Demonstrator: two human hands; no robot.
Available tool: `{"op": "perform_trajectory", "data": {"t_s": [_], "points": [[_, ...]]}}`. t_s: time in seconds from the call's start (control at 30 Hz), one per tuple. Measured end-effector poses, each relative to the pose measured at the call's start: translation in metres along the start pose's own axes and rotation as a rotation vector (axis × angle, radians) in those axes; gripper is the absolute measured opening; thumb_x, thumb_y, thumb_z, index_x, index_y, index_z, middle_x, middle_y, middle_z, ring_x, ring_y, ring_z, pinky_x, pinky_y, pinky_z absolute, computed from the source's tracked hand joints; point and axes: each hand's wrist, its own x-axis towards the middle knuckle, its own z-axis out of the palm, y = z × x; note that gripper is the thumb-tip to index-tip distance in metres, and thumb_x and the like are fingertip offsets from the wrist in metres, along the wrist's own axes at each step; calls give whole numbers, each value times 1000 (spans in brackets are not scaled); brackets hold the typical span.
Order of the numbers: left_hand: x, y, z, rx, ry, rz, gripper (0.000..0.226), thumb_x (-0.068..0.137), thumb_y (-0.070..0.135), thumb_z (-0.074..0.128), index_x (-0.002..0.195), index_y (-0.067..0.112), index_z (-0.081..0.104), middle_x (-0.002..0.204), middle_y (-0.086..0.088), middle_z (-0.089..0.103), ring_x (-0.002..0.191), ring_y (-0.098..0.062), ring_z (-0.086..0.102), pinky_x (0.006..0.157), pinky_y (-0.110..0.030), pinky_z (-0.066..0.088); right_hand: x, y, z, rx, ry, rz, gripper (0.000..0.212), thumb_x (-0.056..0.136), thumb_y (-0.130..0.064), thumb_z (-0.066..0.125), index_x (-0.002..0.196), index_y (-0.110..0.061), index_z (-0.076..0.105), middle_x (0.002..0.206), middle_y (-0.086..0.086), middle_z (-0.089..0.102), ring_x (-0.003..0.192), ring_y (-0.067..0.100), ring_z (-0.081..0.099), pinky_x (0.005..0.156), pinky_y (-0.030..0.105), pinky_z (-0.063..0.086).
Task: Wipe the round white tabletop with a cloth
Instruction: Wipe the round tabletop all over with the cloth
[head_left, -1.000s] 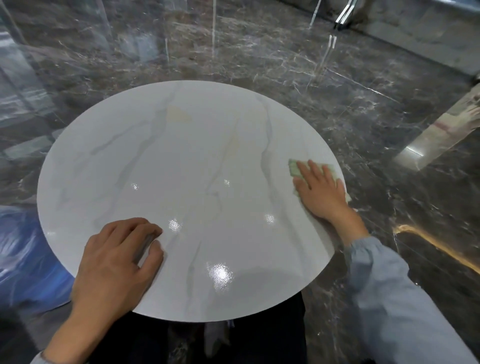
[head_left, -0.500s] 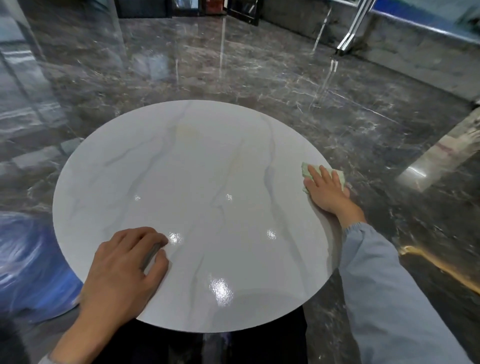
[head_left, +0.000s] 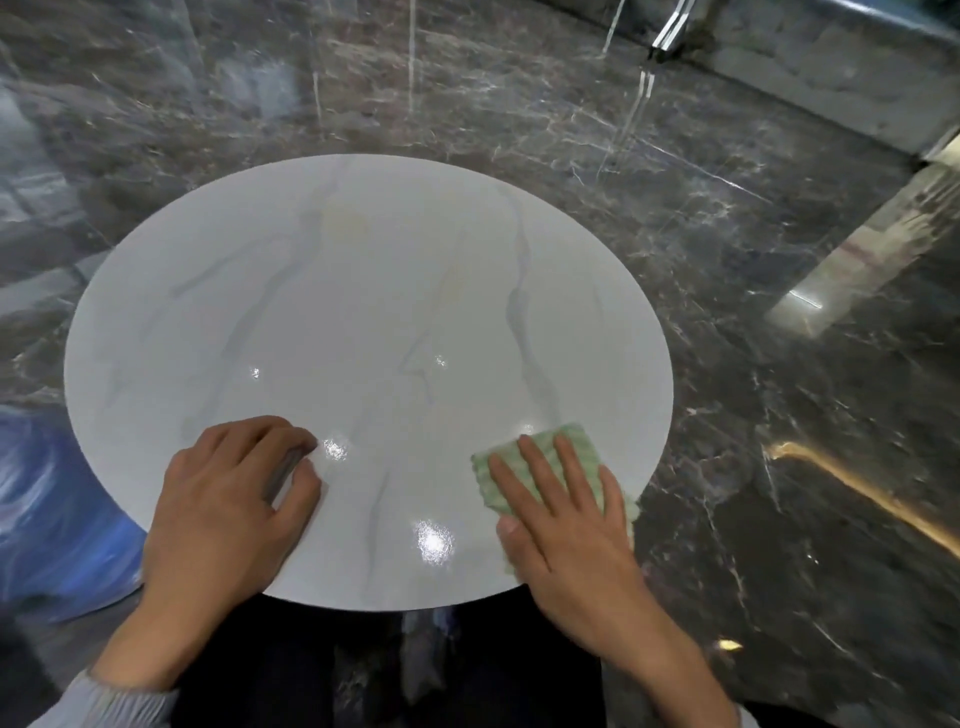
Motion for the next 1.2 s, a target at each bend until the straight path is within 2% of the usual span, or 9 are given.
{"op": "perform_trajectory", "data": {"t_s": [0.17,0.3,0.5,0.63,0.83,0.93,1.03,1.1,1.2], "points": [[-2,-6,2,16,-5,2,25,91,39,54,107,30,70,115,8,65,110,-29,60,90,-47,44,-16,-89,22,-70,28,-274,57,105,-54,36,161,-43,27,172,-6,17,159,33,8,117,64,11],[-2,-5,3,14,12,6,24,90,39,55,107,30,70,115,9,65,109,-28,59,90,-46,43,-11,-105,20,-113,54,-320,55,106,-58,39,157,-38,40,167,-2,32,155,35,25,113,65,35],[-5,-10,5,-2,58,37,26,94,39,54,109,29,72,117,10,65,110,-25,60,91,-42,42,-15,-26,7,-95,-12,-392,57,106,-63,35,159,-44,31,171,-12,19,159,20,13,120,53,26],[-5,-5,5,-20,66,9,25,93,37,54,107,28,72,114,11,67,109,-20,59,90,-36,39,0,25,-13,-249,-128,-558,69,101,-72,39,162,-44,22,172,-10,13,159,22,9,120,52,21],[-7,3,-2,-99,135,-10,18,89,18,60,99,21,75,108,9,70,102,-18,65,86,-37,48,18,-23,2,-251,-109,-759,66,102,-69,38,161,-41,28,172,-5,16,158,32,14,119,60,29],[-12,1,-10,-347,208,-66,23,90,9,59,99,24,74,108,14,67,105,-11,66,79,-26,54,27,-79,11,-209,-110,-756,63,103,-68,38,160,-42,29,171,-3,20,156,34,20,115,63,34],[-15,-11,-26,-676,342,-203,37,87,-2,55,98,29,72,104,6,67,99,-22,67,74,-17,53,48,-134,16,-196,-159,-730,64,103,-68,31,162,-47,18,173,-4,8,158,33,5,121,66,17],[-16,-24,-38,-726,416,-305,40,86,-5,54,97,31,70,102,4,66,95,-24,65,80,-27,51,69,-162,20,-70,-219,-724,65,103,-69,25,160,-53,-1,171,-11,-16,155,25,-24,123,61,-10],[-18,-41,-48,-688,427,-395,33,87,0,56,98,28,70,104,4,67,95,-27,65,83,-44,52,100,-194,21,5,-259,-702,62,102,-70,20,159,-55,-2,169,-16,-21,150,15,-36,120,55,-21]]}}
